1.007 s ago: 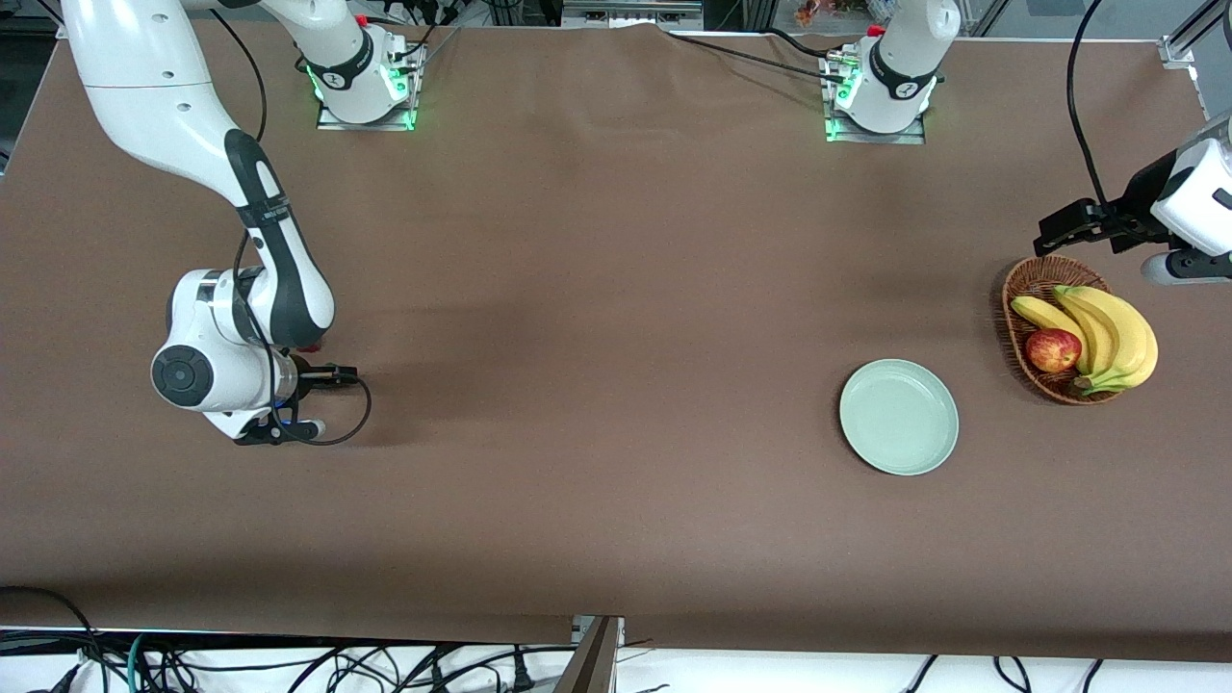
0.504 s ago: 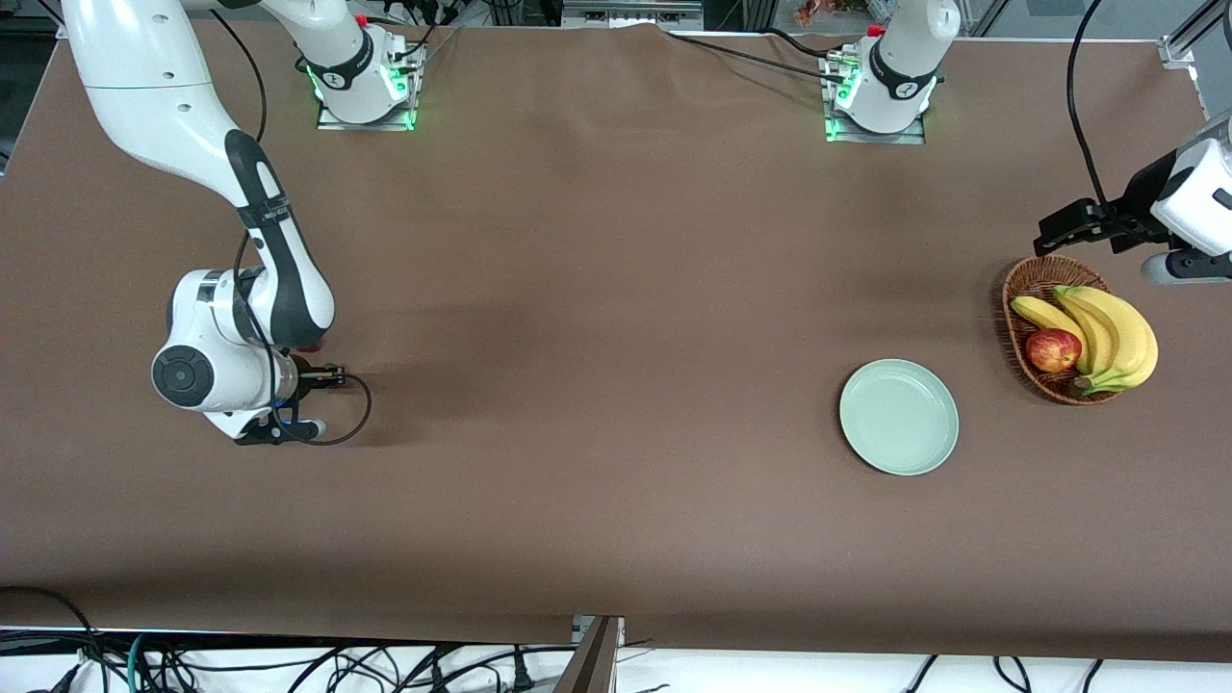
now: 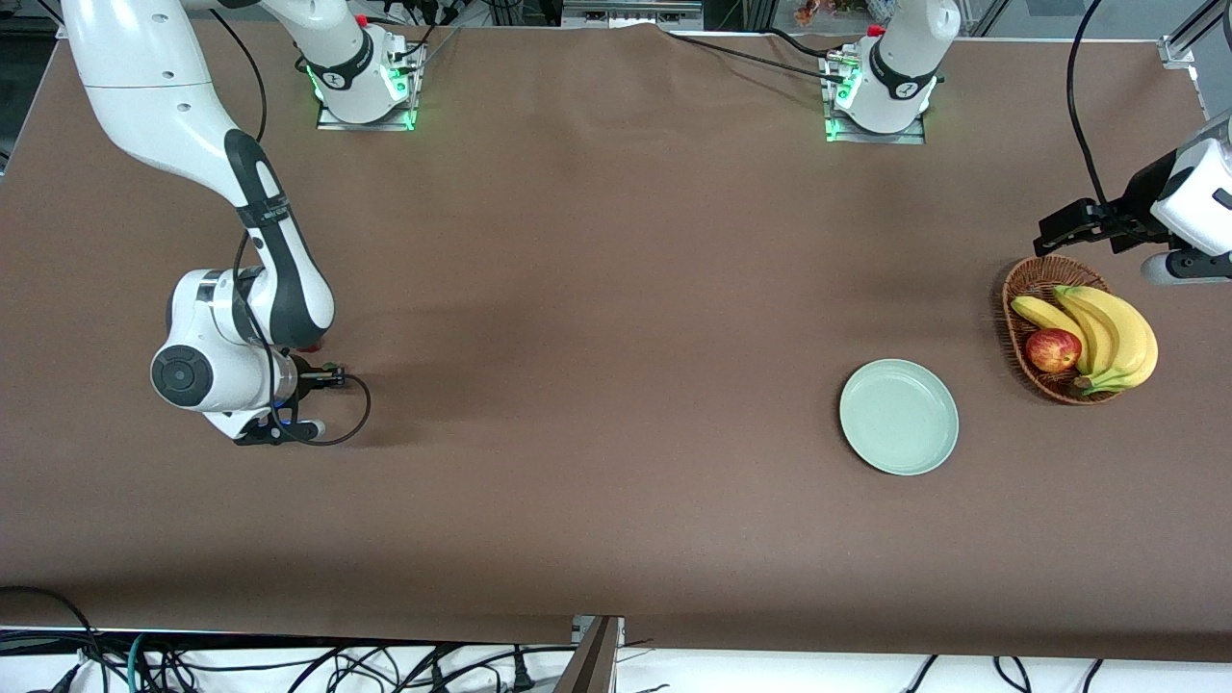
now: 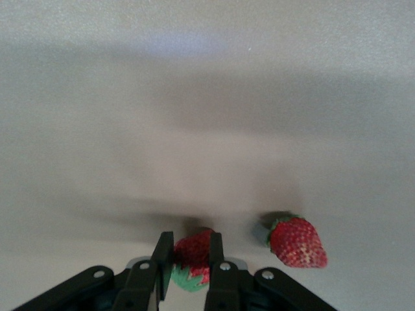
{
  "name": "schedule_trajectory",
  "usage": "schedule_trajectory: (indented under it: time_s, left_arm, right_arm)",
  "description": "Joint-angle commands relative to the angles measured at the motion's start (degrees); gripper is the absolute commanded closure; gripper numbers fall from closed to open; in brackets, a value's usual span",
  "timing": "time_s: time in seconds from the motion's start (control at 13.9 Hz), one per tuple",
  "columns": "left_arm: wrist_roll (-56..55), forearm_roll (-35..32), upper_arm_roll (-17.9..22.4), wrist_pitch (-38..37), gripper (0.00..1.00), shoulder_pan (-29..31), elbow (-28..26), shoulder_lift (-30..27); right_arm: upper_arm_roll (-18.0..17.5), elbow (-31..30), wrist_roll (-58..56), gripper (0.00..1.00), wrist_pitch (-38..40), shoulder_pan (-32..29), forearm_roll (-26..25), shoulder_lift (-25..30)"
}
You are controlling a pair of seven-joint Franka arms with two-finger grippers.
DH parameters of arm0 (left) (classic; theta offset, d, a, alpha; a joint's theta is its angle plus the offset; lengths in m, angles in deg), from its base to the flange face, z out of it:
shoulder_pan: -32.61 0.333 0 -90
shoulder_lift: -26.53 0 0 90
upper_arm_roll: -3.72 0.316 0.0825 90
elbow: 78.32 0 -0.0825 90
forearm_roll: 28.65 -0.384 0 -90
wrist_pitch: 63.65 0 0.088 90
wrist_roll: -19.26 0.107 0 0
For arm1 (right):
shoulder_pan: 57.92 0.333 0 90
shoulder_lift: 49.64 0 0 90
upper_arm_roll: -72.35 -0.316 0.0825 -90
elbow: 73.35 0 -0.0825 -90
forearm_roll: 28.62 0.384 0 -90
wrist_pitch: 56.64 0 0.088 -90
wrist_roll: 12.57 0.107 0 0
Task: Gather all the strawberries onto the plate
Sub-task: 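Align the right gripper over one strawberry and close on it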
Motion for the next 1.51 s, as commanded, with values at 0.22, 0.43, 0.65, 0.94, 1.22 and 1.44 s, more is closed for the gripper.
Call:
schedule_trajectory:
  time_s: [0.22,0.43,0.65,0.94,1.22,1.44]
  left_arm:
    - [0.25,-1.20,-0.32,0.12,0.00,0.10,0.79,0.34]
    - [0.25,-1.20,-0.32,0.12,0.00,0.10,0.79,0.43]
    - [0.25,-1.20,-0.32,0.12,0.00,0.10,0.79,0.43]
    - [0.25,-1.20,-0.32,0.12,0.00,0.09,0.79,0.34]
    - [0.25,-1.20,-0.32,0.12,0.00,0.01,0.79,0.43]
    - [0.25,-1.20,-0.32,0.12,0.00,0.01,0.79,0.43]
  right_arm:
    - [-0.46,1.48,-0.17,0.82,0.25,0.04,4.04,0.37]
    - [-0.54,2.72,-0.09,0.82,0.25,1.18,6.34,0.46]
    - [-0.37,1.23,-0.61,0.01,0.25,1.72,6.17,-0.16]
    - [0.16,1.05,-3.86,0.00,0.34,0.66,5.38,-0.42]
    - [0.16,1.22,-3.96,0.00,0.60,0.40,5.20,-0.25]
    - [0.51,1.75,-4.74,0.00,0.87,0.31,4.68,-0.07]
